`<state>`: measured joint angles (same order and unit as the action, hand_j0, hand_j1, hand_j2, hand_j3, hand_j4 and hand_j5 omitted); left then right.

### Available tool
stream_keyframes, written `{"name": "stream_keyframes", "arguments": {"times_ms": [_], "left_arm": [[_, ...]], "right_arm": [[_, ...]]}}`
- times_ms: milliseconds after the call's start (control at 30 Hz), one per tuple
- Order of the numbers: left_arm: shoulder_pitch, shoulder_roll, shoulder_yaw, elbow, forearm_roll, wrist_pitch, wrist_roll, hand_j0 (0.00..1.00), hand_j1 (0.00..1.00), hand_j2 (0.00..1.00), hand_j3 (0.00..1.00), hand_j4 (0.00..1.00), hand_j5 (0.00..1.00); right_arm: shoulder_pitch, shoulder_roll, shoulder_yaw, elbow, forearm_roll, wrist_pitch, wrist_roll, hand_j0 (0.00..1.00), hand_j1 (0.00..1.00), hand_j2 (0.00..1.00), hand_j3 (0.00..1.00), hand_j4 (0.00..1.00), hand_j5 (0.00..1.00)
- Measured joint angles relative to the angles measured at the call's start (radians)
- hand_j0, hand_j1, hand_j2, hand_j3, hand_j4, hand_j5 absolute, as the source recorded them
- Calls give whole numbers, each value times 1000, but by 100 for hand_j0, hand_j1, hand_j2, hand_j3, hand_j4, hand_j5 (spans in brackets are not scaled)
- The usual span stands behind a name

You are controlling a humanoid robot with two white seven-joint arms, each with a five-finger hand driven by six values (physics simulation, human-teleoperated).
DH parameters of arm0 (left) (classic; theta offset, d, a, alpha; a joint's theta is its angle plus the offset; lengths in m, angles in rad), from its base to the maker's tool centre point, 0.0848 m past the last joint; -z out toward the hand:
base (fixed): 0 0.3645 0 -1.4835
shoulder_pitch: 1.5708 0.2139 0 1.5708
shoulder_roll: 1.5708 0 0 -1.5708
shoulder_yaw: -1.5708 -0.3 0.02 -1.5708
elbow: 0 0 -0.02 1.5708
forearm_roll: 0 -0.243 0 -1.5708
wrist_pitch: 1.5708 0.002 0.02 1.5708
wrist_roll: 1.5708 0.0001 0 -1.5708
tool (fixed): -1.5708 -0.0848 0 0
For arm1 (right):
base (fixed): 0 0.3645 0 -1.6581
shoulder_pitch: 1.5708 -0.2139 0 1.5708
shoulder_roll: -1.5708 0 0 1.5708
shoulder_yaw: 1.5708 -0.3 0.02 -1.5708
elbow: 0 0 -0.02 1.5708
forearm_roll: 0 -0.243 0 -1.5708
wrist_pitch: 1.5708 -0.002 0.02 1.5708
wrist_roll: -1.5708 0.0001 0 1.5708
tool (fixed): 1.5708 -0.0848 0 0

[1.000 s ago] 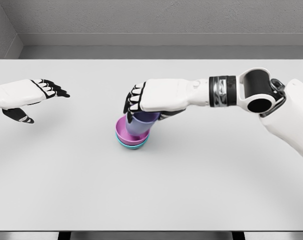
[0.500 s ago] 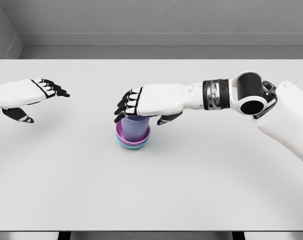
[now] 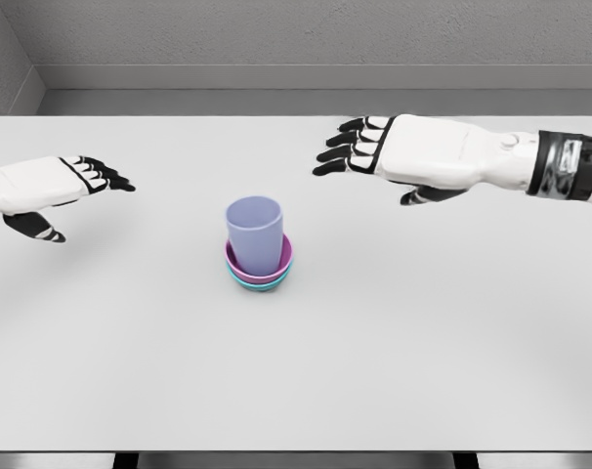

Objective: Stacking bowl and cup with both arms

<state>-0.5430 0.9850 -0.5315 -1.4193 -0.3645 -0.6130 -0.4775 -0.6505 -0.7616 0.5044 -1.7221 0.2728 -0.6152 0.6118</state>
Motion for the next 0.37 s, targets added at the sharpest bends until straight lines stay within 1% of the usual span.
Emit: {"name": "stream_keyframes", "arguments": {"times_ms": [33, 67, 133, 233, 367], "left_arm": [[0, 2, -1, 5, 0, 0, 0, 100, 100, 100, 100, 100, 100], [1, 3, -1, 9, 1, 0, 0, 100, 100, 100, 100, 100, 100], [3, 5, -1, 14, 1, 0, 0, 100, 100, 100, 100, 100, 100], [3, 6, 0, 18, 3, 0, 0, 100, 100, 100, 100, 100, 100], [3, 6, 0, 21, 3, 0, 0, 100, 100, 100, 100, 100, 100]], "right_arm": [[31, -20, -33, 0, -5, 0, 0, 100, 100, 100, 100, 100, 100], [46, -37, -65, 2, -9, 0, 0, 100, 100, 100, 100, 100, 100], [51, -58, -105, 18, -15, 1, 0, 100, 100, 100, 100, 100, 100], [52, -72, -131, 32, -18, 1, 0, 100, 100, 100, 100, 100, 100], [57, -78, -143, 39, -20, 1, 0, 100, 100, 100, 100, 100, 100]]}}
